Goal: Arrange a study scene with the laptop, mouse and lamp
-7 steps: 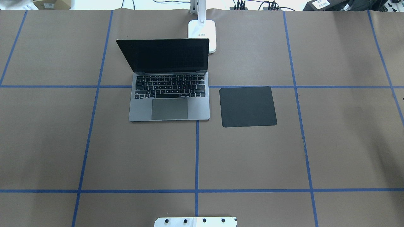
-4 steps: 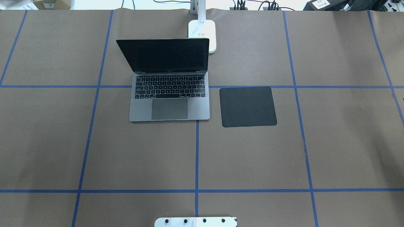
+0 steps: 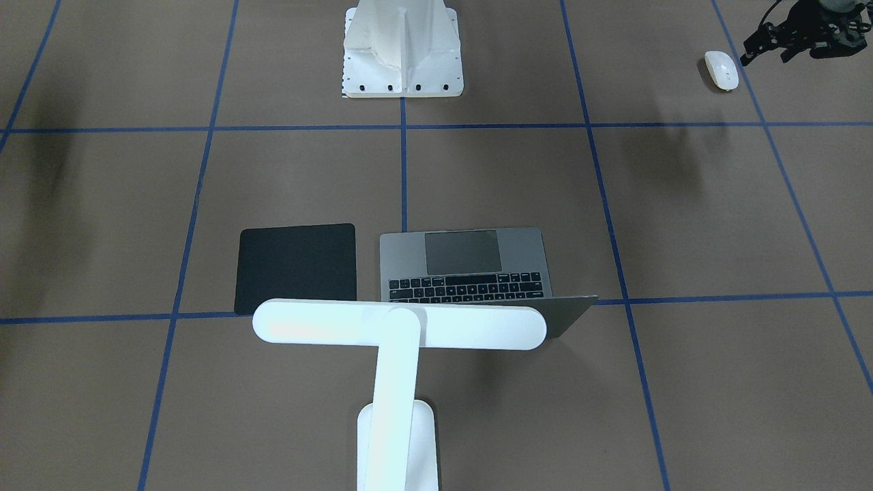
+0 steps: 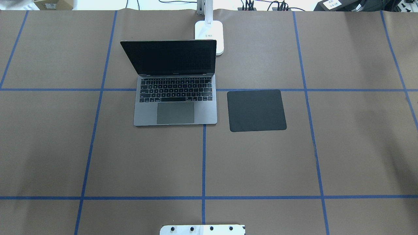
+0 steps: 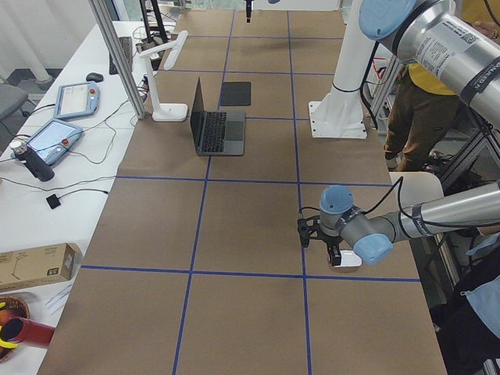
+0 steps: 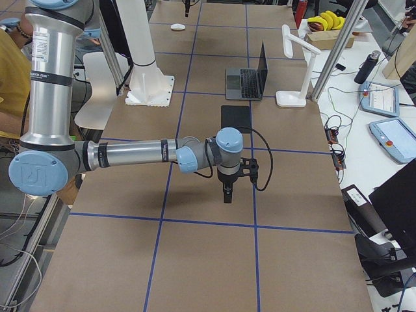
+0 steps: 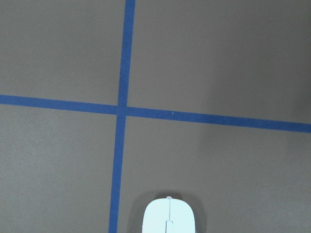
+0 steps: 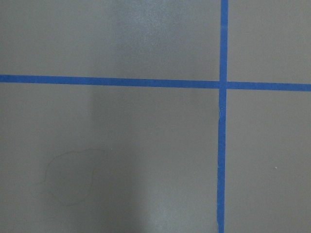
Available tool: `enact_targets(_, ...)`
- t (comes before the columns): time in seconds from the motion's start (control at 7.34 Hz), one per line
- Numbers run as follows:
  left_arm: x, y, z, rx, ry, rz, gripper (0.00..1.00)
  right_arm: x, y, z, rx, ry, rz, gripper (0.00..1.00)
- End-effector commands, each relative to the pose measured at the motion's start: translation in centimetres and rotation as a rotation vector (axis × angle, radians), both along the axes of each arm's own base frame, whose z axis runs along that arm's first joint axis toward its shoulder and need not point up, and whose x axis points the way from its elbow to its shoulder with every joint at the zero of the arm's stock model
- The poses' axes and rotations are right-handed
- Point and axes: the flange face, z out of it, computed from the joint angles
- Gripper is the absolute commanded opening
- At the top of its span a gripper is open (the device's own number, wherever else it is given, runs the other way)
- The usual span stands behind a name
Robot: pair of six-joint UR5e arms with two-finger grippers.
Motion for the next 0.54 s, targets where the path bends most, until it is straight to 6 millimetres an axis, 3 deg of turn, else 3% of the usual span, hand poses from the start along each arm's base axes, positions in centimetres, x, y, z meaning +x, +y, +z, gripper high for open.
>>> enact_targets(0.0,1.7,0.6,1.0,-0.033,-0.014,0.054,1.0,0.0,0.0,0.1,-0.001,0.003,0.001,1.0)
enact_targets(0.41,5.9,0.7,3.8,-0.047,-0.024,0.163,1.0,0.0,-0.1,0.5,-0.002,0.008,0.001,1.0)
